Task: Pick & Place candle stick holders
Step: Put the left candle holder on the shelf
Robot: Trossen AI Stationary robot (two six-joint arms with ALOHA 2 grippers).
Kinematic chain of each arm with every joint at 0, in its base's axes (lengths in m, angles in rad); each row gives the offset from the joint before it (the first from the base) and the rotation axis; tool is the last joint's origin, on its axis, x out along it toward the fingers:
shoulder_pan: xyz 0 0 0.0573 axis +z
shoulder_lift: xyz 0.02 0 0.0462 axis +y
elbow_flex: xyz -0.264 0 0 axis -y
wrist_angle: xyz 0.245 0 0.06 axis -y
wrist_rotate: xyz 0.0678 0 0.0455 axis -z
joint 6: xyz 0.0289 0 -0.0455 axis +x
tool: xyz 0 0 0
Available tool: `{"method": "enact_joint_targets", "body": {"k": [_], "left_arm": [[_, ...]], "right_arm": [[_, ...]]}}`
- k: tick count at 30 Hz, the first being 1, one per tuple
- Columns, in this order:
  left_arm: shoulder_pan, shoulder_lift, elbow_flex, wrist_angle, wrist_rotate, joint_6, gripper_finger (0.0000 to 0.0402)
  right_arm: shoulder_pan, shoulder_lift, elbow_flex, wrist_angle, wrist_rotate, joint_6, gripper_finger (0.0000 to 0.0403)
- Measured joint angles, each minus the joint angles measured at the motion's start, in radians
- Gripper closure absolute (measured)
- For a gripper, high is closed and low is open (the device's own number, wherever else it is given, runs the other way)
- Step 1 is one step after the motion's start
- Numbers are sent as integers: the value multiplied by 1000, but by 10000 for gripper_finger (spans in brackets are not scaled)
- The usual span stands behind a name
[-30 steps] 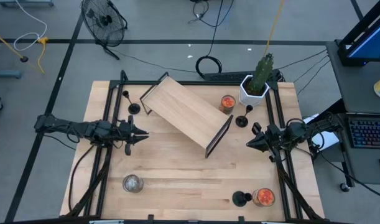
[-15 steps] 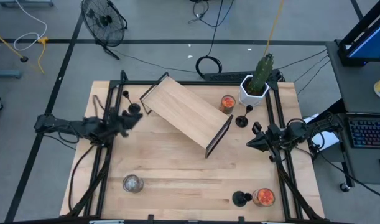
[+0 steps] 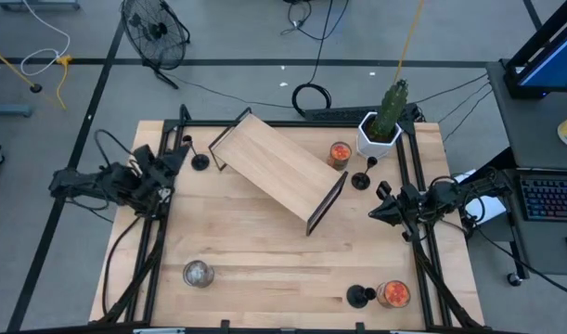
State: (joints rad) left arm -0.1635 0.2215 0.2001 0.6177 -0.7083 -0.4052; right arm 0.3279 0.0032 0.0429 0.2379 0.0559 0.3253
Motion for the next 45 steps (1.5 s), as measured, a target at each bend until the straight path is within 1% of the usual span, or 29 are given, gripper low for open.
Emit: {"method": "enact_joint_targets", "body": {"k": [2,3,5,7,9,13,16,18,20,24,27,29,31,34,39,45], "left_arm": [[0,46,86,-104,-38,89,325],[0,74,136,-185,-77,115,325],[0,131,240,-375,-176,108,325],[0,194,351,-587,-261,53,325],[0,261,459,-789,-309,-25,325],[15,385,661,-1105,-351,-189,325],[53,467,797,-1272,-349,-290,325],[92,523,879,-1359,-312,-326,325],[141,578,954,-1449,-253,-357,325],[272,686,1093,-1675,-72,-451,325],[386,761,1163,-1876,63,-507,325],[461,806,1194,-2006,117,-534,325],[527,841,1209,-2097,153,-539,325],[616,874,1212,-2148,203,-506,325],[744,931,1212,-2149,294,-398,325],[865,1022,1212,-2148,298,-266,325]], "right_arm": [[0,0,0,2,0,1,399],[0,0,0,3,0,2,399],[0,0,0,11,0,2,399],[0,0,0,23,-2,2,399],[0,0,0,38,-3,2,399],[0,0,0,36,-3,2,399],[0,0,0,35,-4,3,399],[0,0,0,35,-4,3,399],[0,0,0,35,-4,3,399],[0,0,0,35,-4,-33,399],[0,0,0,34,-4,-83,399],[0,0,0,34,-4,-101,399],[0,0,0,34,-4,-105,399],[0,0,0,34,-4,-106,399],[0,0,0,34,-4,-106,399],[0,0,0,34,-4,-106,399]]}}
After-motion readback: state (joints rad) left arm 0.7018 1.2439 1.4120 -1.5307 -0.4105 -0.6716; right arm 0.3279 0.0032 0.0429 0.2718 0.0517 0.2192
